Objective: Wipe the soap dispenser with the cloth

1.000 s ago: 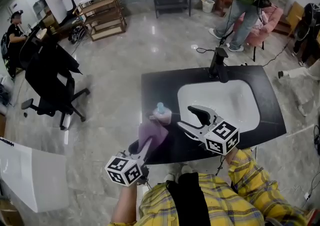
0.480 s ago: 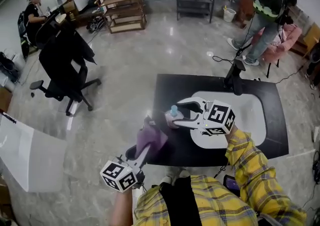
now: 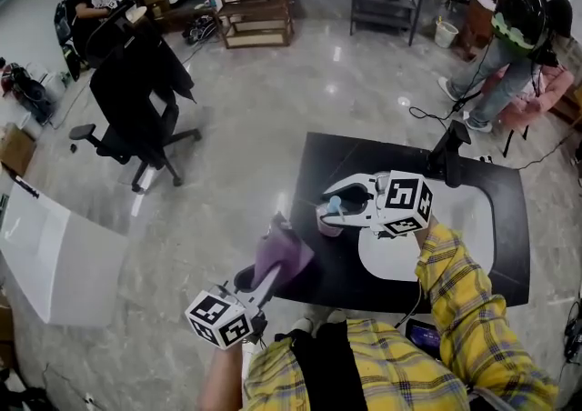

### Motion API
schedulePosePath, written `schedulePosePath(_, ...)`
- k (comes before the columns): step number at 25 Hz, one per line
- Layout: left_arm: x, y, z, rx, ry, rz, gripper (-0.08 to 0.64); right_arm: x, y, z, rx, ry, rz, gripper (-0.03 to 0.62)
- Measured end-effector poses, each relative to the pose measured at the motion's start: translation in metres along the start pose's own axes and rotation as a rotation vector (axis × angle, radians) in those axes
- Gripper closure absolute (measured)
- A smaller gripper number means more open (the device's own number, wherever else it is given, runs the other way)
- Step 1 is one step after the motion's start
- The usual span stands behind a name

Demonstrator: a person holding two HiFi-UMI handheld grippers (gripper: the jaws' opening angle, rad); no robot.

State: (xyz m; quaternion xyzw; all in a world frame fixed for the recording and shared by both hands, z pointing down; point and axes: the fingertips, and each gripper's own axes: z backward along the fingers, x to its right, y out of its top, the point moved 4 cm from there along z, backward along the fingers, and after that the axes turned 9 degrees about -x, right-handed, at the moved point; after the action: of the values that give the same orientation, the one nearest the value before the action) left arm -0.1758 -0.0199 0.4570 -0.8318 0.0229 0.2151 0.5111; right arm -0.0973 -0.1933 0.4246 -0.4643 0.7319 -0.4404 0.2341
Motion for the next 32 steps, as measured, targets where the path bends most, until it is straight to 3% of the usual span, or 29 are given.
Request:
schedulePosePath(4,-0.002,-0.002,-0.007,-0.013,-0.003,0.005,0.483,0.002,0.002,-0.001,0.002,-0.026,0.007,0.468)
schedulePosePath(11,-0.002,0.000,-0.019,-0.013,-0.020,0.014,0.483,-0.003,0.000,-0.002,0.043,-0.209,-0.029,0.469)
schedulePosePath(17,-0.005,0.004,-0.024,0.001,-0.035,0.026,0.485,0.000,-0.003,-0.002,0.087,-0.418,-0.139,0.471)
schedulePosePath(22,-0.008,0.008,-0.023,0.015,-0.042,0.048,0.483,0.001,-0.003,-0.004,0.117,-0.574,-0.289,0.469)
schedulePosePath(27,-0.006,0.011,-0.026,0.014,-0.060,0.049,0.485,-0.001,-0.004,-0.004,0.132,-0.704,-0.390,0.469)
schedulePosePath(32,0.001,0.016,-0.029,0.011,-0.093,0.037,0.483,-0.003,-0.003,-0.005,0.158,-0.802,-0.429,0.469)
